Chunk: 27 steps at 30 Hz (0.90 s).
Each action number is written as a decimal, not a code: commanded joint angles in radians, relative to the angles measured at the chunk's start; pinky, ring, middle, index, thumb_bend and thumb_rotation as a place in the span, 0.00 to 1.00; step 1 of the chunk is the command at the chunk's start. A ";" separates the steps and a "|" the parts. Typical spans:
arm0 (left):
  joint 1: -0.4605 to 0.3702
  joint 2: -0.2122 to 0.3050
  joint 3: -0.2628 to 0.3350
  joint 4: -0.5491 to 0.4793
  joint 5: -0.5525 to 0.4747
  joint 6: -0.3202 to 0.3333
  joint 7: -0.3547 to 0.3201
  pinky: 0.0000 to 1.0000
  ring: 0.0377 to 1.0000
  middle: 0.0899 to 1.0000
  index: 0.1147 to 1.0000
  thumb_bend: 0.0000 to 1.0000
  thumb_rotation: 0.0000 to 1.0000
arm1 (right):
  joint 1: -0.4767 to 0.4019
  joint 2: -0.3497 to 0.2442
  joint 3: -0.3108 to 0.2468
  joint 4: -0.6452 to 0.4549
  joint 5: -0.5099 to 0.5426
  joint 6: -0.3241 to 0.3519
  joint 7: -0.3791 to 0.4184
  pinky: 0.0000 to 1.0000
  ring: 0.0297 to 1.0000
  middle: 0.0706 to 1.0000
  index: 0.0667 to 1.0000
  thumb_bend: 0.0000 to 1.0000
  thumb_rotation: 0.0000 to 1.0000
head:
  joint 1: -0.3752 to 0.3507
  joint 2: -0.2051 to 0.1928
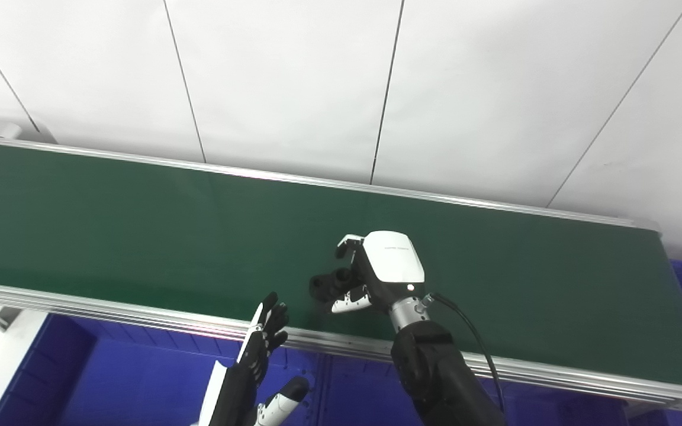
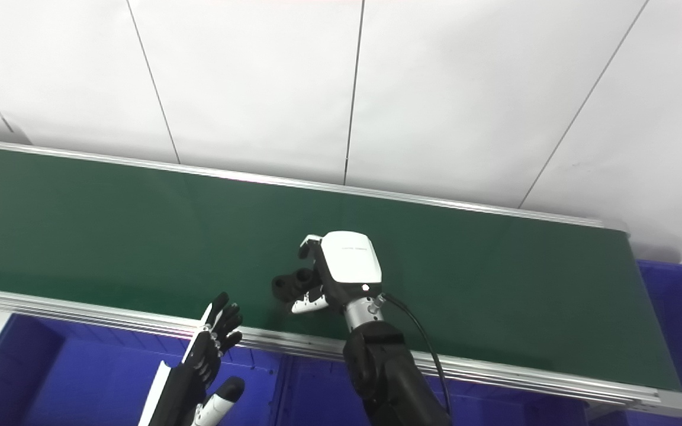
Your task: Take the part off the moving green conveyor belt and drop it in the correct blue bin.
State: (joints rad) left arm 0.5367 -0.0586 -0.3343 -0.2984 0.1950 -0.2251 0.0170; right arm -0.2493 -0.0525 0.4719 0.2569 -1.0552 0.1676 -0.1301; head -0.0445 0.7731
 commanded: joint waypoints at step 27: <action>-0.018 -0.028 -0.015 0.006 0.020 -0.016 0.009 0.88 0.92 0.92 0.97 0.58 0.77 | -0.008 -0.056 0.009 -0.103 0.043 0.051 0.073 0.30 0.30 0.27 0.45 0.52 0.14 | -0.048 -0.007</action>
State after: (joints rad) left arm 0.5277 -0.0565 -0.3323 -0.2826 0.2057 -0.2208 0.0191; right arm -0.2517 -0.1187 0.4871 0.2002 -1.0234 0.1969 -0.0623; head -0.0935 0.7655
